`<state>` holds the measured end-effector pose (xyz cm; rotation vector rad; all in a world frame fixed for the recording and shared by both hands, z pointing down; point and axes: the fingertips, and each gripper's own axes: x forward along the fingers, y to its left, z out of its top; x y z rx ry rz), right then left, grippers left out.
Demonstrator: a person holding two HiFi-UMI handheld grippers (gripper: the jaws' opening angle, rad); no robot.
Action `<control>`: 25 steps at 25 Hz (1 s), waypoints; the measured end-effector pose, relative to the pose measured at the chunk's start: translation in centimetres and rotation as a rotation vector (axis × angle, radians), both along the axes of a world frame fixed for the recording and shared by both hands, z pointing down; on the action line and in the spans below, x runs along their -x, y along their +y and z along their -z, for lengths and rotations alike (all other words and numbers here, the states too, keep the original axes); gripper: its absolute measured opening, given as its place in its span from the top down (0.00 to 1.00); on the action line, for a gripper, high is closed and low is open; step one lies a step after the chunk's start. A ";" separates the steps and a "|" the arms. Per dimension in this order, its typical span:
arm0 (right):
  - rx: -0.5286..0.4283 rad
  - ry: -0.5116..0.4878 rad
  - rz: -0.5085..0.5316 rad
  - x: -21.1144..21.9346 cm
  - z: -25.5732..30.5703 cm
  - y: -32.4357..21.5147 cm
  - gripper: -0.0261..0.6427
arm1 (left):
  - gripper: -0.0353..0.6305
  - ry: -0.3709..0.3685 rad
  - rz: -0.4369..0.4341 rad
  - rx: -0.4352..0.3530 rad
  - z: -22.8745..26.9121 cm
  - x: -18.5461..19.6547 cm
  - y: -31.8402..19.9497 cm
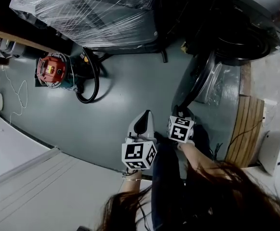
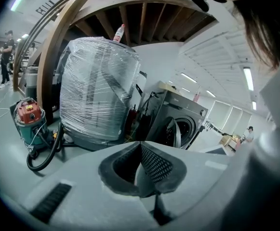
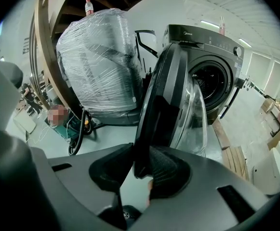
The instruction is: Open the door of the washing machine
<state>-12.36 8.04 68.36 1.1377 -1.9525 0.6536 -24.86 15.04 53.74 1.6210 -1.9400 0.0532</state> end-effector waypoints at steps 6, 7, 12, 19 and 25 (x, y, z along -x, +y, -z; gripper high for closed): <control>-0.006 0.009 -0.050 1.4 -0.2 0.0 0.83 | 0.93 0.011 -0.064 -0.012 0.2 1.6 0.6; -0.008 0.013 -0.061 1.5 -0.2 0.0 0.83 | 0.93 0.012 -0.073 -0.013 0.2 1.8 0.8; -0.012 0.013 -0.094 3.0 -0.2 -0.3 0.83 | 0.93 0.023 -0.102 -0.013 -0.4 3.5 2.0; -0.007 0.013 -0.117 4.6 -0.3 -0.3 0.83 | 0.93 0.027 -0.100 -0.010 -1.0 5.2 2.9; -0.005 0.008 -0.136 6.1 -0.3 -0.5 0.82 | 0.93 0.025 -0.075 -0.010 -0.9 7.2 2.7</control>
